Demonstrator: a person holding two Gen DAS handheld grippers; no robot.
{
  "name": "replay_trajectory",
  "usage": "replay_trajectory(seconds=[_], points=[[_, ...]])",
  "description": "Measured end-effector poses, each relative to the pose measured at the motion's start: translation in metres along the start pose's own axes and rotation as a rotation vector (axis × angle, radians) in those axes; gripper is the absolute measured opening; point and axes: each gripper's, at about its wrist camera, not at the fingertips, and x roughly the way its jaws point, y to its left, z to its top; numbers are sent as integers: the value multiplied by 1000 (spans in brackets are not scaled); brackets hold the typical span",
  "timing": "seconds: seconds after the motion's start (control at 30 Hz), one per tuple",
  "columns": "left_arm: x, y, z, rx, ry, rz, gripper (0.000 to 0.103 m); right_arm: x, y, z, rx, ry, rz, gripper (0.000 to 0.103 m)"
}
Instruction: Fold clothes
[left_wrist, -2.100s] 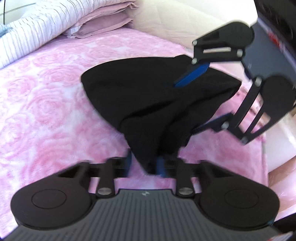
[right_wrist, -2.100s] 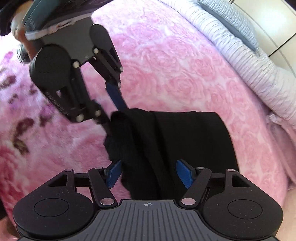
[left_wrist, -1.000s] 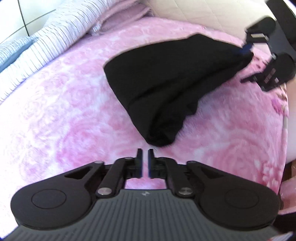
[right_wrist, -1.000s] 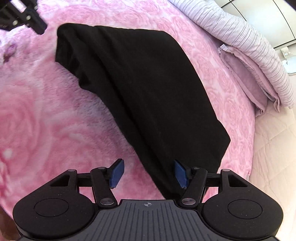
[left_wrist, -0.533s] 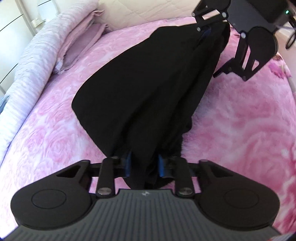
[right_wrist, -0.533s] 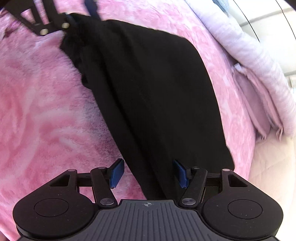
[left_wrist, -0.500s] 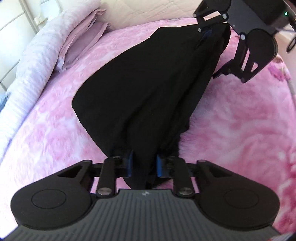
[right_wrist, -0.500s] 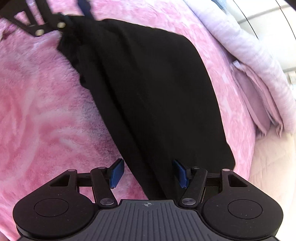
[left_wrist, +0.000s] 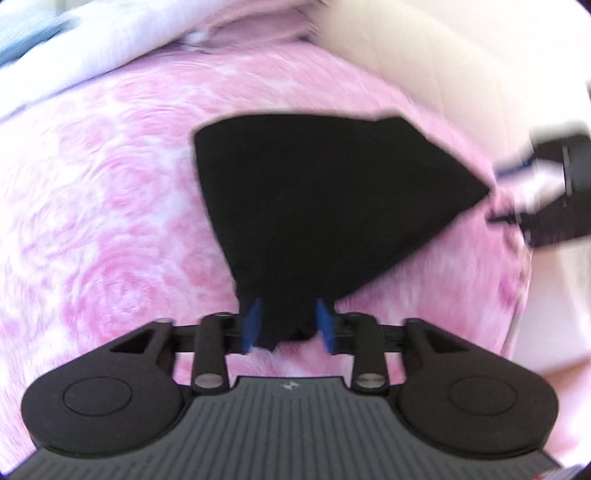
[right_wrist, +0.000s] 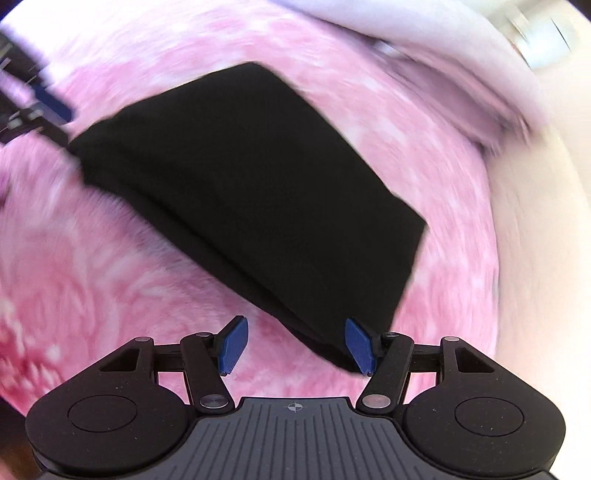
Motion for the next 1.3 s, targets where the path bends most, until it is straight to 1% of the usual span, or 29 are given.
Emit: replay_trajectory(seconds=[0.03,0.1,0.17,0.23,0.33,0.4,0.53,0.6,0.63,0.7,0.77,0.8,0.83,0.87,0.93,1.0,1.1,1.17,1.23,1.3], points=[[-1,8,5,-35,-7,-1,41,-3,-16,-1,86,-9,11,62],[2,28,18,-97,-11,9,43,-7,-50,-5,270,-50,40,84],[11,50,32,-161,-21,29,45,-3,-82,-10,440,-97,86,85],[25,72,45,-214,-23,33,48,13,-106,-10,553,-120,154,85],[56,94,64,-269,2,20,49,55,-143,-6,638,-146,275,85],[78,107,73,-288,50,3,49,89,-168,-4,679,-140,377,85],[114,113,84,-245,154,-9,49,156,-209,-8,763,-107,592,85],[120,111,86,-206,170,-10,50,184,-221,-11,807,-99,723,85],[123,111,88,-200,177,-16,51,195,-225,-11,811,-96,791,85],[127,114,91,-212,196,-30,52,212,-224,-9,791,-91,894,85],[129,115,95,-208,215,-40,49,222,-224,-9,811,-109,935,85],[130,114,96,-198,222,-41,43,226,-225,-9,831,-116,954,78],[131,112,97,-180,226,-38,34,230,-227,-9,857,-111,969,66],[131,108,99,-152,226,-30,30,234,-228,-8,878,-103,981,40],[130,101,102,-99,217,-20,16,234,-225,-7,885,-92,972,33],[130,99,106,-93,203,-25,11,228,-227,-9,918,-98,968,23],[125,94,118,-47,197,-35,9,208,-226,-12,952,-138,939,19],[119,89,134,16,204,-54,8,183,-223,-21,1001,-173,906,19],[114,76,157,135,216,-79,7,155,-218,-33,1068,-210,871,19],[108,61,183,267,229,-104,7,124,-205,-54,1170,-244,819,19]])
